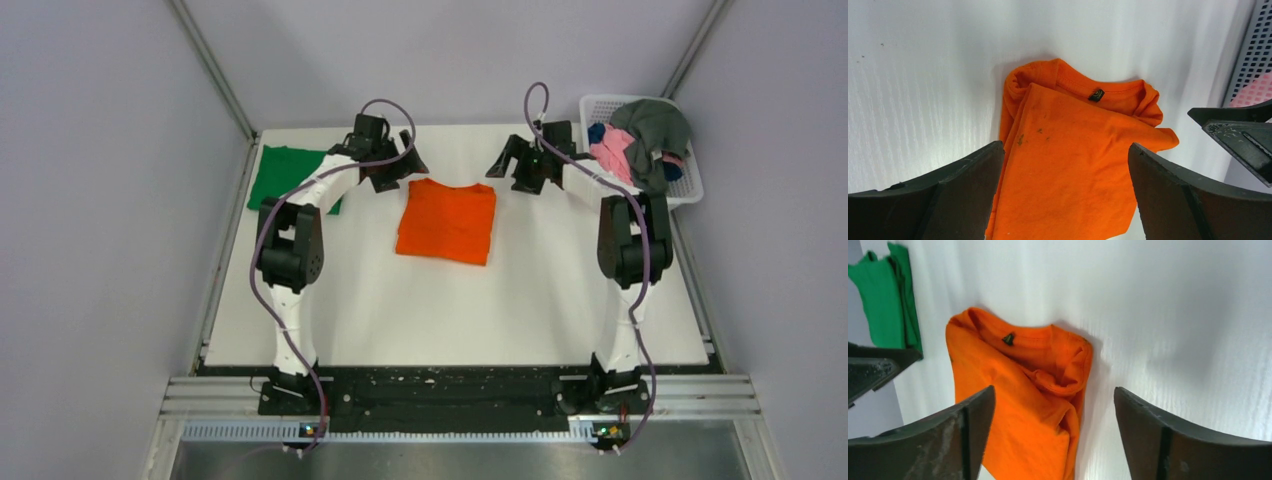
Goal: Fold and stack the t-shirts
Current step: Fold the long partially folded tshirt into a neat square, then put the neatly folded tshirt into the corner of the board with the left arm
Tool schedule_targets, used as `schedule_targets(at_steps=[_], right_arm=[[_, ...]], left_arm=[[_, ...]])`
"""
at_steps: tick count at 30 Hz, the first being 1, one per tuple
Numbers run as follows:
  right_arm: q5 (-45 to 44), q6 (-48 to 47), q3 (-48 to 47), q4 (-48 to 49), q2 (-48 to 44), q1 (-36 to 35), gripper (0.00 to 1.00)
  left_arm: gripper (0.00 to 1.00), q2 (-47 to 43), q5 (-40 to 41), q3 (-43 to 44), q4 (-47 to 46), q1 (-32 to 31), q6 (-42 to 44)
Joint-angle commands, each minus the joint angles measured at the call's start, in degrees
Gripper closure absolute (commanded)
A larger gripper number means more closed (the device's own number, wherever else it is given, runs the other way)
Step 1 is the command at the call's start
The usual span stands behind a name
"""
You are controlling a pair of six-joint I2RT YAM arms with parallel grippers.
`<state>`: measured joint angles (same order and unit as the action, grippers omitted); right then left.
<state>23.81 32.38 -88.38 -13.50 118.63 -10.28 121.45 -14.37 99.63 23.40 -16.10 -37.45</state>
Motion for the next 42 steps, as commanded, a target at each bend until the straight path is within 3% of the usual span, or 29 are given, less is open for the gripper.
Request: schedule_targets(at_steps=[1,6,9,13,16,21,24,26,28,35,42], right_arm=[[-4.32,-4.11,-0.95,-0.75,-6.49,0.35,0.06],[-4.26,-3.81,17.38,5.63,-22.49,0.38,0.01],[-3.47,-4.49,29.04,8.00,-31.33,0.39,0.01],[-4.86,-5.01,40.38,7.06,-42.09,0.40,0.01],[-6.63,-4.52,44.93,6.36,-49.19,0.42,0.01],[-13.67,-6.25,47.77,2.84,-56.12,0.40,0.01],[-15.79,-6.99,49.33,2.58,-59.60,0.41,0.01],[-17.43,-7.41,51.42,4.51,-61.12,0.39,0.01],[-18.86,-7.53,52.79,6.30,-61.84,0.43,0.01],[-19.70,-8.48,53.30,7.21,-61.04,0.43,0.01],[-19.91,-8.66,53.57,8.62,-60.06,0.43,0.01]], left_arm=[[0.01,-4.38,-2.22,-0.31,-0.26,0.54,1.61],[0.01,-7.31,-6.14,-11.12,-2.57,0.48,4.12],[0.02,-5.76,-9.62,-11.96,-0.11,0.26,6.76],[0.05,-3.03,-6.13,-10.74,1.92,-0.86,9.05],[0.10,0.38,-4.28,-8.43,3.52,-1.67,9.72],[0.27,6.53,-1.76,-3.93,9.15,-3.24,10.79],[0.48,7.70,0.84,-2.90,10.09,-5.05,10.93],[0.73,8.77,2.53,-1.28,11.32,-6.25,10.76],[0.99,10.21,9.29,2.03,15.16,-7.73,10.23],[1.00,10.59,29.97,11.53,24.34,-9.55,11.19],[1.00,5.85,48.51,14.02,21.55,-8.28,22.49]])
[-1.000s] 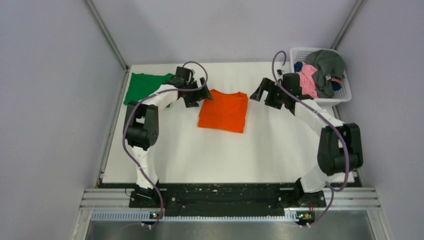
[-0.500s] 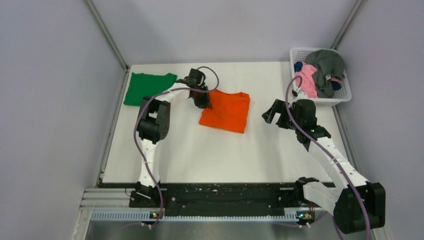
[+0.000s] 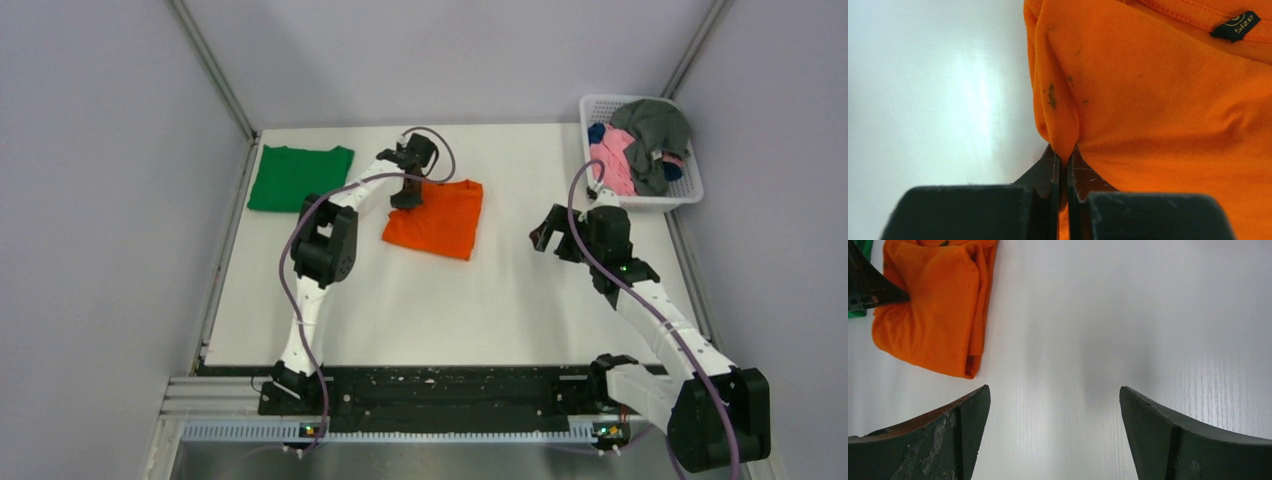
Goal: Fold and stack the t-shirts
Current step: Put the neatly folded tshirt into the corner of the board with the left arm
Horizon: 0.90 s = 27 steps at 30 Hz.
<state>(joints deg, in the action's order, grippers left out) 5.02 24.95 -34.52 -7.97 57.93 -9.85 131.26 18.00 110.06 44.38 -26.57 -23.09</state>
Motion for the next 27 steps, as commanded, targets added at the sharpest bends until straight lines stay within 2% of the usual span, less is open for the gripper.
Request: schedule_targets(at_steps=[1,7,13,20,27], right_arm=[[-1.39,-1.18,-0.33,3.08,0.75,-0.04,0.01],[-2.37,-1.18,-0.65,3.04,1.63,-0.07,0.01],[-2.31,-1.17,-0.92,3.00,1.76,-0.06,0.01],[-2.86,-0.90,-1.07,3.46,2.64,-0.04,0.01],[-2.30,-0.78,-1.77,3.63,4.83,-0.06,0.01]], left_arm=[[1.00,-4.37,17.47,4.08,-0.03,2.71,10.30],[1.00,-7.39,25.09,4.20,-5.44,6.18,21.72],[1.00,-8.96,29.24,4.50,-10.28,9.67,30.91],[1.00,-10.99,25.01,7.03,-12.11,13.32,33.74],[1.00,-13.95,20.37,9.39,-9.95,14.47,32.78]])
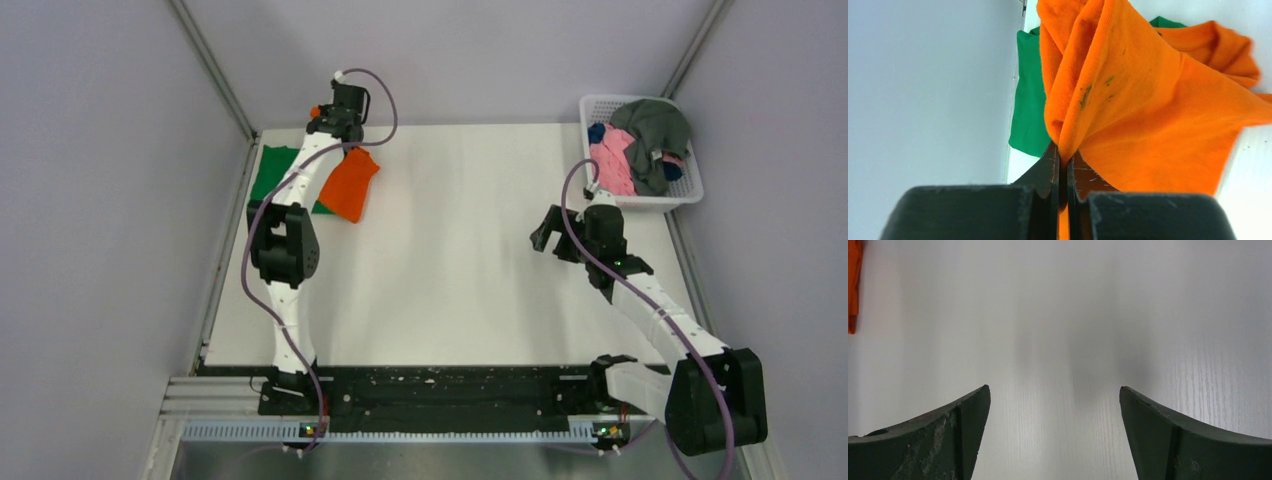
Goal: Fold and stack the t-shirts
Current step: Put the neatly folded tshirt into the corner of the board with the left arm
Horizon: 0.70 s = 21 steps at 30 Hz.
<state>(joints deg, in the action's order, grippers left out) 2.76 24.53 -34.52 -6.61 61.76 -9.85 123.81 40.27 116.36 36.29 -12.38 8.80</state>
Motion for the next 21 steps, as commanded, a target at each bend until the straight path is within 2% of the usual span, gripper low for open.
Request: schedule_targets(at_steps=[1,15,21], right_arm=[[0.24,-0.34,-1.77,2.26,1.33,-0.07,0.01],[-0.50,0.06,-1.69,2.24,2.11,-0.08,0.01],[-1.13,0.03,-1.69,2.05,2.05,-0.03,0.01]], left_arm=[[1.00,-7.01,-2.45,3.32,-1.92,0.52,0.70],[1.00,-11.23,-9.47,6.08,1.83,2.84,-0.35],[1.00,-8.98,-14.73,5.85,2.28,5.49,-3.04]])
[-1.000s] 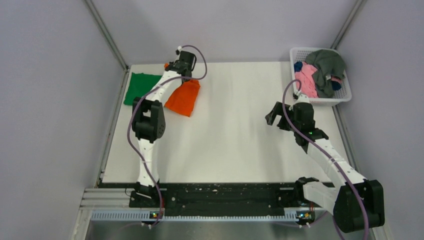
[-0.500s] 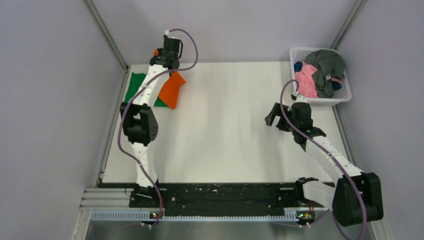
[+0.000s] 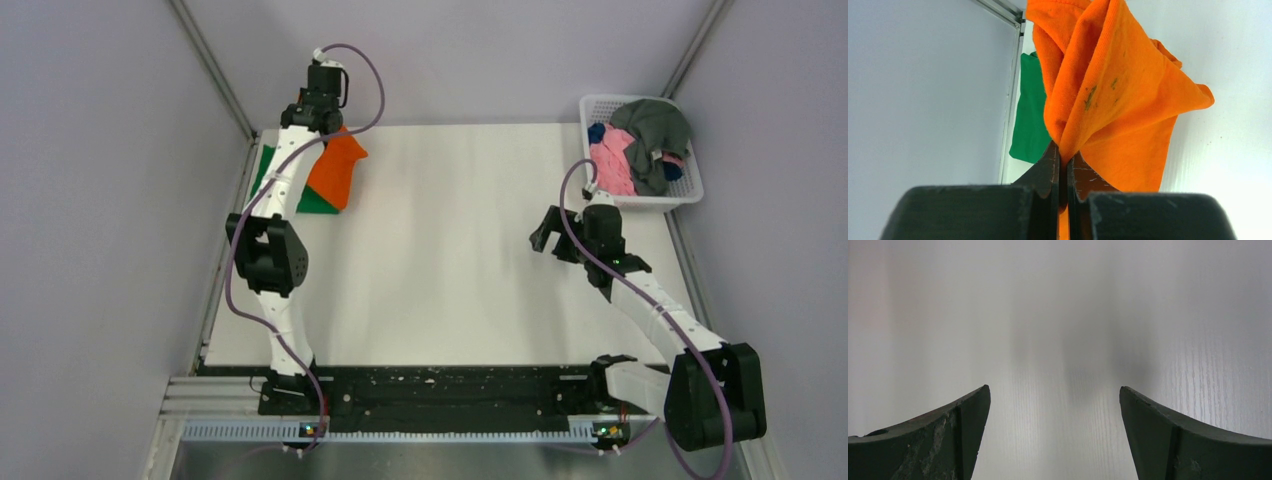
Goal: Fold and stack the t-shirts
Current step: Put the neatly folded tshirt into the corner of the board with the left arm
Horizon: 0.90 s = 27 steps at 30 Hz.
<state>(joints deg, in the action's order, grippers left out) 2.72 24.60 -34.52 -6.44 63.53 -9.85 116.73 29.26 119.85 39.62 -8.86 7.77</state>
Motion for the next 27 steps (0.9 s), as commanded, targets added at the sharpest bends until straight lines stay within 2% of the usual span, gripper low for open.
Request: schedule_targets(at_steps=[1,6,13,17,21,23,25,26,27], right_arm=[[-1.25,-0.12,-1.69,1.80,0.34,-0.02,0.01],[-2.07,-0.34,-1.86,1.39,0.89,-0.04,0.01],[-2.55,-0.71,-2.43,0.83,2.09,-0.01,0.01],[-3.90,-0.78,-2.53,0.05,2.59,-0.05,0.01],[-5.01,-0.83,-2.40,-0.57,2.33,-0.04,0.01],[-4.81,-0.56,-2.41,-0.75,2.13,-0.05,0.01],[-4.74,0.01,-2.07,-0.31,1.90,-0.07,0.01],[-4.57,0.12,-2.04,-0.36,1.81,-0.07,0.01],[-4.46,0.17,-2.04,-0.54,1.66,-0.03,0.01]], left_arm=[[1.00,-1.19,-4.16,2.34,-1.15,2.45,-2.06],[1.00,3.23,-6.78,2.51,-2.96,5.04,-1.36],[1.00,8.12,-6.16,2.90,-7.45,8.49,0.68],[1.00,10.46,-2.26,2.68,-12.54,10.52,3.06],[0.98,12.87,-2.63,4.38,-12.96,12.01,2.56],[0.80,13.69,-0.49,4.72,-12.92,12.34,1.64],[0.55,14.15,3.37,4.73,-13.59,12.66,0.29],[0.17,14.34,5.61,5.07,-13.41,12.72,-0.40],[0.03,14.47,7.14,6.23,-12.14,12.71,-1.16]])
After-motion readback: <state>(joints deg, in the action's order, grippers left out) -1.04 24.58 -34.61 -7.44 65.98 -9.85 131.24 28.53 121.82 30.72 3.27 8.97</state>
